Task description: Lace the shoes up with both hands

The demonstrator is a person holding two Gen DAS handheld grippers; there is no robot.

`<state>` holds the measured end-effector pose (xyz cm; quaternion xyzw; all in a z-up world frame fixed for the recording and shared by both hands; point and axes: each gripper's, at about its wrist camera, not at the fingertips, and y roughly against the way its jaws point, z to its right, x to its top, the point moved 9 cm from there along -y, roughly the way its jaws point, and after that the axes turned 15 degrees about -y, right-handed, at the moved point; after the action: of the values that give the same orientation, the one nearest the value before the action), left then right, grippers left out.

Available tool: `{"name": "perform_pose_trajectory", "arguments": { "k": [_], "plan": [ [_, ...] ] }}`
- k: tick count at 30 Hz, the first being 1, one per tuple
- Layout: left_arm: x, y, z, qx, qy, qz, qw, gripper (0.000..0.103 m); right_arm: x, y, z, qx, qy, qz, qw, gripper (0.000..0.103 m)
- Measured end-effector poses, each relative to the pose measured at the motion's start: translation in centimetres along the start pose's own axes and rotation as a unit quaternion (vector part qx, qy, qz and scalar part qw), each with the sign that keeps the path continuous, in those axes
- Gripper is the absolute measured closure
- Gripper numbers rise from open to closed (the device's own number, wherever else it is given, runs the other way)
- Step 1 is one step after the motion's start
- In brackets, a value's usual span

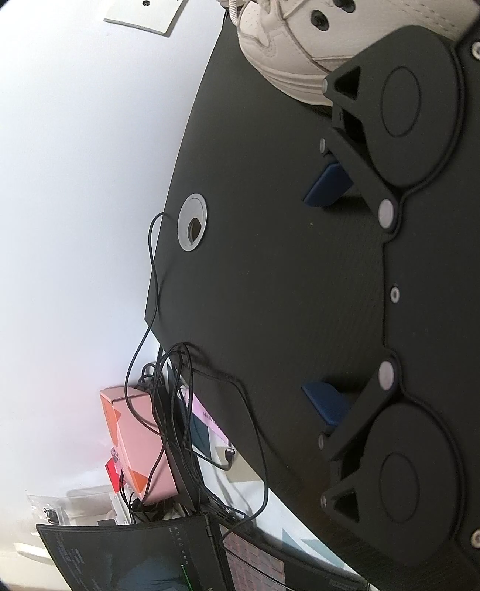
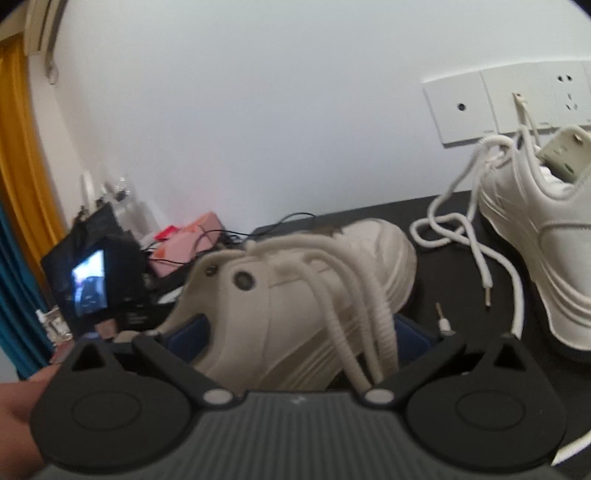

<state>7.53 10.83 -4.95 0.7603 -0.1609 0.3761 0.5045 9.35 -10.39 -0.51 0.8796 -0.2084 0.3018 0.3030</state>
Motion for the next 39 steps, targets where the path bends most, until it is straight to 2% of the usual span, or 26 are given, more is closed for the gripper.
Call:
{"name": "perform_pose_trajectory", "arguments": {
  "k": [5,9,12,14,17,20,21,23,29,34,39],
  "plan": [
    [0.0,0.1,0.0,0.000,0.000,0.000,1.0000,0.000,-0.4,-0.7,0.8,0.012,-0.035,0.002,0.999,0.001],
    [0.0,0.1,0.1,0.000,-0.001,0.000,1.0000,0.000,-0.6,-1.3,1.0,0.037,-0.042,0.013,0.998,0.001],
    [0.2,-0.2,0.0,-0.003,-0.003,0.001,1.0000,0.000,-0.8,-2.5,1.3,0.063,-0.068,-0.017,0.996,0.001],
    [0.2,-0.2,-0.4,-0.020,0.001,0.009,0.9998,0.000,-1.0,-3.0,1.5,0.080,-0.088,-0.034,0.992,0.001],
    [0.2,0.2,-1.4,-0.062,0.030,0.030,0.9971,0.000,-0.9,-3.1,1.5,0.081,-0.086,-0.036,0.992,0.001],
    [0.2,0.9,-2.9,-0.111,0.057,0.054,0.9907,0.000,-0.9,-3.2,1.4,0.082,-0.086,-0.036,0.992,0.001],
    [0.6,1.7,-3.6,-0.131,0.072,0.085,0.9851,0.000,-0.9,-3.2,1.4,0.082,-0.086,-0.036,0.992,0.001],
    [1.4,3.7,-5.0,-0.172,0.101,0.148,0.9687,0.000,-0.8,-3.1,1.3,0.082,-0.086,-0.036,0.992,0.001],
    [2.0,5.8,-4.2,-0.257,0.107,0.132,0.9515,0.000,-0.6,-2.0,1.5,0.084,-0.088,-0.035,0.992,0.000],
    [2.4,7.6,-3.6,-0.325,0.111,0.116,0.9319,0.000,-0.6,-2.0,1.4,0.084,-0.088,-0.035,0.992,0.000],
    [2.0,7.3,-1.9,-0.336,0.094,0.102,0.9317,0.000,-0.6,-2.0,1.4,0.084,-0.088,-0.035,0.992,0.000]
  ]
}}
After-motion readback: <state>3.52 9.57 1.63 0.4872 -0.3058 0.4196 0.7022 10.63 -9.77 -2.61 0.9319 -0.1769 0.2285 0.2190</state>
